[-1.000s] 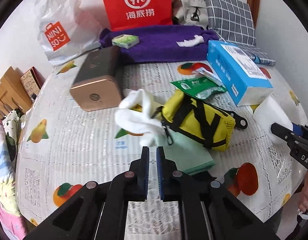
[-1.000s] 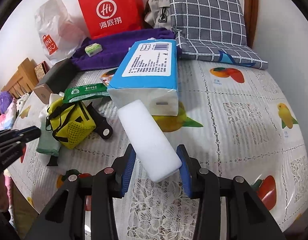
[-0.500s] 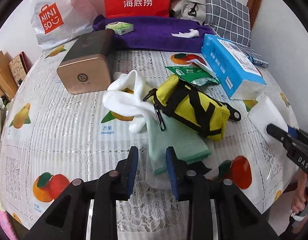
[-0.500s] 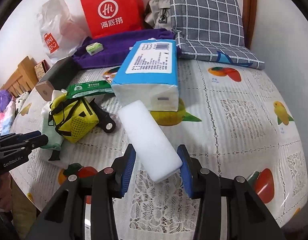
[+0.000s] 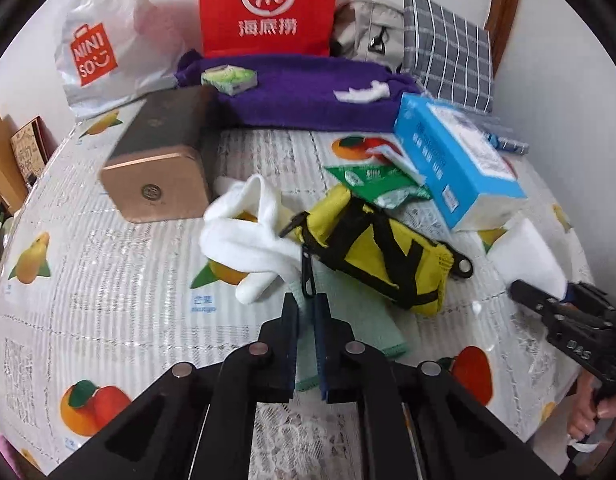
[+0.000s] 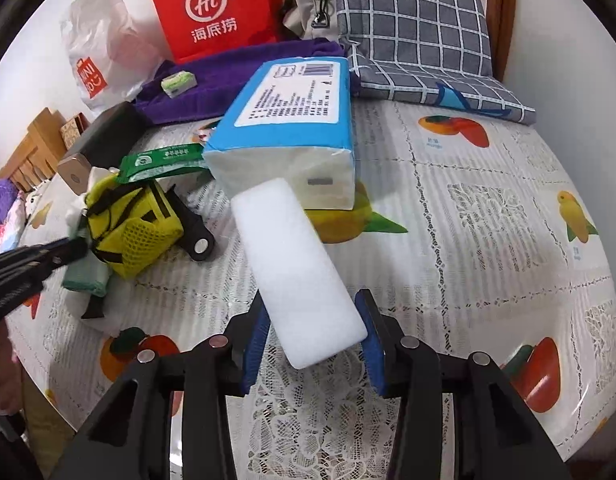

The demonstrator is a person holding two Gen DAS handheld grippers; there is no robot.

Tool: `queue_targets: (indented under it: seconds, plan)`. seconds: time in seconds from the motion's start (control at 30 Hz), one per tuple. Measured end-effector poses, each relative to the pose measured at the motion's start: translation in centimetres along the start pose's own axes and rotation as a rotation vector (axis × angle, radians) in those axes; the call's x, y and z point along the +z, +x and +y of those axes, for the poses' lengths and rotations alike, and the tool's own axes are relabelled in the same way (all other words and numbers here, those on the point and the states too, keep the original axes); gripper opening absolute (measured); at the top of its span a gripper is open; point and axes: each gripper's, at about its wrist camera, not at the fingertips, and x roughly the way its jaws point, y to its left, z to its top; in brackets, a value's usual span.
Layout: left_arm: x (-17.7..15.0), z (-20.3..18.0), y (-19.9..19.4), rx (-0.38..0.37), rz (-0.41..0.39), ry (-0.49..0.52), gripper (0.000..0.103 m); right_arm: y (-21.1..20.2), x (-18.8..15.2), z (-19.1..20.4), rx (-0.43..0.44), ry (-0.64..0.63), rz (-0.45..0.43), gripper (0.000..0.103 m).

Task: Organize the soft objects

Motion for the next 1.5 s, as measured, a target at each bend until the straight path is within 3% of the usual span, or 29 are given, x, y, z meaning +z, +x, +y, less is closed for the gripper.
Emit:
queue_targets:
  seconds: [0.13,0.33,0.53,0.7,0.73,0.8,0.9,1.1,1.17,1.23,1.3,1.4,1.5]
  plan:
    - [-0.2,1.5,-2.7,-0.015,-0.035,-0.030,0.007,-0.7,0.0,0.3,-0.001,-0.007,-0.019,0.040]
    - [-1.8,4.9,-6.3,0.060,-0.068,-0.065,0.007,-2.0,-0.4,0.8,-0.009,-0.017,-0.035,0.039]
    - [-4.2,8.6,-5.9,0.090,0.018,-0.121,0.008,-3.5,-0.8,1.4,0.007,-0.017,-0.055,0.039]
    - [-5.2,10.6,-5.0,0.071,0.041,-0.216,0.040,-4.4,-1.0,2.0,-0.005,-0.037,-0.061,0.039]
    - [-5.1,10.6,-5.1,0.072,0.036,-0.212,0.044,-4.5,-1.0,1.9,-0.007,-0.038,-0.059,0.039]
    - [-4.5,10.3,-5.3,0.088,0.020,-0.193,0.064,-4.7,-0.9,1.8,-0.006,-0.032,-0.052,0.039]
    - [-3.6,9.6,-5.1,0.107,-0.012,-0.161,0.075,-5.5,-0.7,1.5,0.042,-0.009,-0.059,0.039]
    - [-2.5,8.2,-1.0,0.146,0.050,-0.145,0.075,-7.5,-0.1,1.4,0.048,-0.012,-0.112,0.031]
    - [-2.5,7.8,0.2,0.207,0.059,-0.132,0.075,-7.7,0.0,1.3,0.052,-0.012,-0.117,0.022]
    - [-2.5,7.6,0.6,0.223,0.041,-0.131,0.065,-7.5,0.2,1.2,0.050,-0.012,-0.105,0.016]
    - [-2.3,7.6,0.5,0.190,0.032,-0.155,0.043,-7.2,0.4,1.0,0.049,-0.011,-0.093,0.016]
    - [-1.9,7.6,0.2,0.176,0.032,-0.138,0.020,-6.5,0.7,0.7,0.088,0.003,-0.074,0.016]
    - [-2.0,8.0,-0.3,0.132,0.033,-0.155,0.019,-6.1,0.8,0.7,0.075,-0.001,-0.070,0.017]
